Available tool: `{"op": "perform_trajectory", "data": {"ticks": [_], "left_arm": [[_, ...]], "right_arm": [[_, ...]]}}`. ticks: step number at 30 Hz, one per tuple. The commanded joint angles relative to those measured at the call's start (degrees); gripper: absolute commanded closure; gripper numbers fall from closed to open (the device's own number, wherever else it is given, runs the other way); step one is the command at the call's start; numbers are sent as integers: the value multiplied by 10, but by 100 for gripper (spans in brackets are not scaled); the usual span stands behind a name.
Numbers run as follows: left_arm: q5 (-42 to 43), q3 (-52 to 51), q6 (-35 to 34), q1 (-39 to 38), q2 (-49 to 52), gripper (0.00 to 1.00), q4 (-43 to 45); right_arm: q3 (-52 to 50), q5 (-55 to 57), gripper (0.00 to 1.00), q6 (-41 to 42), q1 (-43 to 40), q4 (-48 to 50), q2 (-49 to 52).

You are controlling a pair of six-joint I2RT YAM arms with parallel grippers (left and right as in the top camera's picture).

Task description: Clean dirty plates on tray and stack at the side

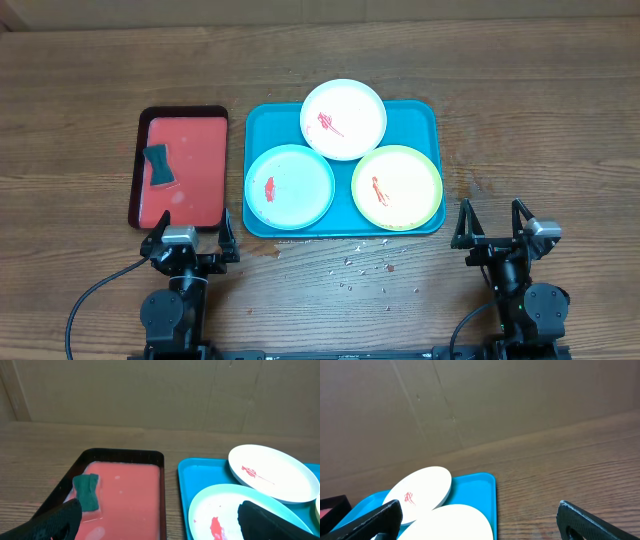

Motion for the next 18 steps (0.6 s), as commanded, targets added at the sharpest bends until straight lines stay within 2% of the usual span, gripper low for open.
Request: {"op": "perform_trajectory", "data": {"ticks": [1, 12, 18], "left_arm": [[-3, -2, 1, -1, -3, 0, -1], [-2, -2, -12, -1, -3, 0, 8], [87, -2, -12, -1, -3, 0, 13]], "right_arm": [[-6, 6, 0, -2, -2, 3, -3], [-6, 6, 0, -2, -2, 3, -3], [-6, 6, 0, -2, -2, 3, -3]]}}
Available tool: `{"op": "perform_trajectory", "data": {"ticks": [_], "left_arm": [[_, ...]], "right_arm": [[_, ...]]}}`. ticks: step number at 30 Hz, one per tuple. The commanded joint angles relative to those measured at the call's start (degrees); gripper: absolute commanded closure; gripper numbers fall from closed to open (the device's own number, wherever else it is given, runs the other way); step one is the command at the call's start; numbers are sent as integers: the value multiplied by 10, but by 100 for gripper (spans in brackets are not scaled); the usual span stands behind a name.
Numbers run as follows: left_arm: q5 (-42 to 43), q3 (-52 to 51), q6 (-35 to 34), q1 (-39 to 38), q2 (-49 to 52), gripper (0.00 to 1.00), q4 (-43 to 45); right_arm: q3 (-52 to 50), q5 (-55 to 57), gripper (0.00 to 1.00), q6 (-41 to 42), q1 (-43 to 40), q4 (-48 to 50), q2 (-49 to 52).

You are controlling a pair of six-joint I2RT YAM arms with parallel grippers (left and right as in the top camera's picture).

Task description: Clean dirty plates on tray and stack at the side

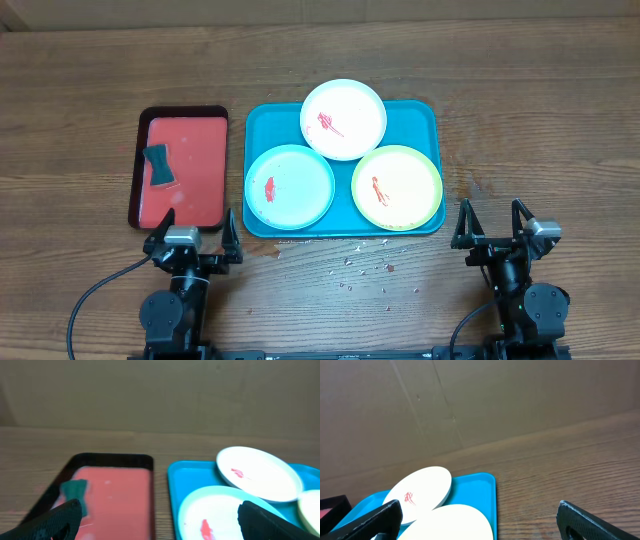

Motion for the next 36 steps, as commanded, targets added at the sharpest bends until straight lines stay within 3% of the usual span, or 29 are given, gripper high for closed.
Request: {"op": "perform_trajectory", "data": {"ticks": [1, 8, 15, 18, 26, 32, 36], "left_arm": [[63, -2, -10, -1, -3, 0, 3], [181, -2, -10, -1, -3, 0, 90], [139, -2, 2, 0, -3, 0, 257], [116, 10, 2, 0, -3, 0, 271], [57, 125, 64, 0, 69, 0, 185], [32, 275, 70, 0, 233, 1, 82], [49, 411, 70, 0, 367, 0, -42]], "right_arm": [[-6, 6, 0, -2, -2, 3, -3], [-6, 6, 0, -2, -2, 3, -3], [-6, 6, 0, -2, -2, 3, -3], [-6, 6, 0, -2, -2, 3, -3], [-6, 6, 0, -2, -2, 3, -3], [-6, 6, 0, -2, -2, 3, -3], [-6, 6, 0, -2, -2, 3, -3]]}}
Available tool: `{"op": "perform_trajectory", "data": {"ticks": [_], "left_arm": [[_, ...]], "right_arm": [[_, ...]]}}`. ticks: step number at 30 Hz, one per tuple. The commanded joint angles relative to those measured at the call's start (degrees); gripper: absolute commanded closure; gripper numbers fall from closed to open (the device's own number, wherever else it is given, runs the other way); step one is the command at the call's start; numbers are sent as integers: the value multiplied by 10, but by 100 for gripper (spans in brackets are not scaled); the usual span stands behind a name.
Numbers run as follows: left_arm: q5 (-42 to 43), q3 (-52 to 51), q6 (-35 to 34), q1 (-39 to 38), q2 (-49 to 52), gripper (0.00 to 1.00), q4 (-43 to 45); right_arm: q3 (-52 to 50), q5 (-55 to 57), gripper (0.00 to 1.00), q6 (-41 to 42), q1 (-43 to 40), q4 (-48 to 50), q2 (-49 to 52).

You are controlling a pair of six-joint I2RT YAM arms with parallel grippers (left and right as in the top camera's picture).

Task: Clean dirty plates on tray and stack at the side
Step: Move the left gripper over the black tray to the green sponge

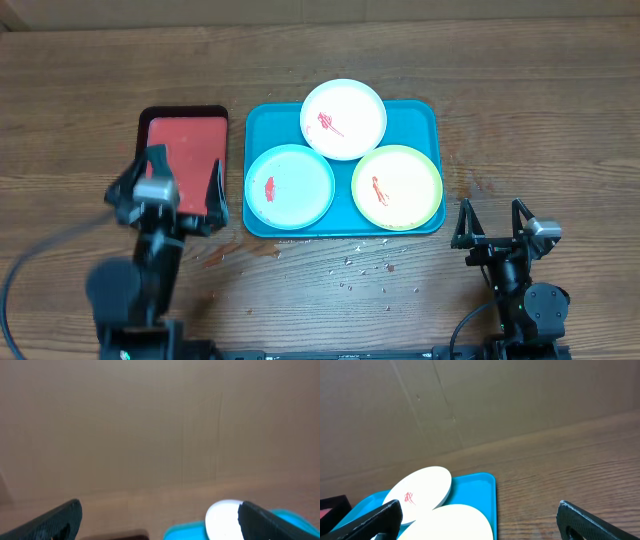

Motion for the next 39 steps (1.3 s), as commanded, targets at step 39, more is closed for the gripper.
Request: {"op": "perform_trajectory", "data": {"ticks": [39], "left_arm": [[-109, 435, -160, 123, 754, 16, -373]], "right_arm": [[-6, 6, 0, -2, -2, 3, -3]]}}
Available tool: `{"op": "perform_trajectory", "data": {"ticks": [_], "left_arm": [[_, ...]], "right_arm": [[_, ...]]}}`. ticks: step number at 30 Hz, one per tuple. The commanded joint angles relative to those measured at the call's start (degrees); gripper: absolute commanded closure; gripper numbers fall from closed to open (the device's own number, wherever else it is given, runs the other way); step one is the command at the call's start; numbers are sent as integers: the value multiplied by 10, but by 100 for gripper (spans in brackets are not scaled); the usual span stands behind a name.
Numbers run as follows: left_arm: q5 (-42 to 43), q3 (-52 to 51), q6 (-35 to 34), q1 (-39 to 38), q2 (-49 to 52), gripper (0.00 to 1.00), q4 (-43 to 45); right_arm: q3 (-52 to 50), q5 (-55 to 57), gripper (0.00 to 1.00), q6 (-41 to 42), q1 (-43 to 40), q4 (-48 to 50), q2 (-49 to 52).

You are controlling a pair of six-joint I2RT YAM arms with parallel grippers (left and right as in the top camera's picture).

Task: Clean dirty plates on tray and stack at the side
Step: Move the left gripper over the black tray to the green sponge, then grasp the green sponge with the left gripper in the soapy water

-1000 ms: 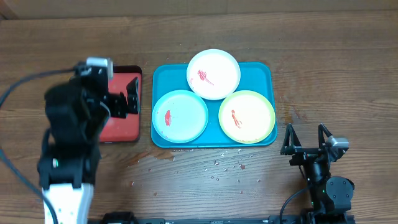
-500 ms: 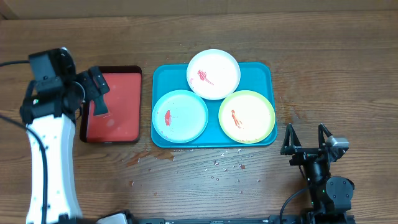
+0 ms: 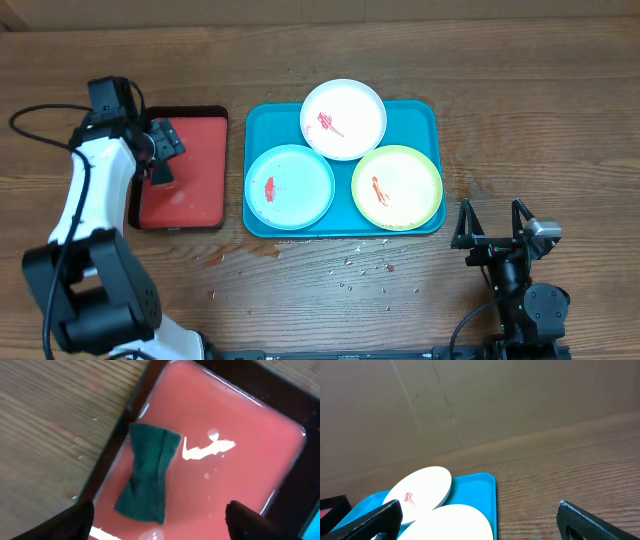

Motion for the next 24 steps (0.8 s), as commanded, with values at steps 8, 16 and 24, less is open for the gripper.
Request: {"op": "perform_trajectory", "data": {"ticks": [8, 16, 24], "left_arm": [[22, 9, 7, 0, 61, 23, 22], [14, 9, 12, -1, 99, 22, 25], [-39, 9, 12, 0, 127, 18, 30]], "right_arm": [[-6, 5, 0, -2, -2, 3, -3], [-6, 5, 0, -2, -2, 3, -3], [-6, 5, 0, -2, -2, 3, -3]]}}
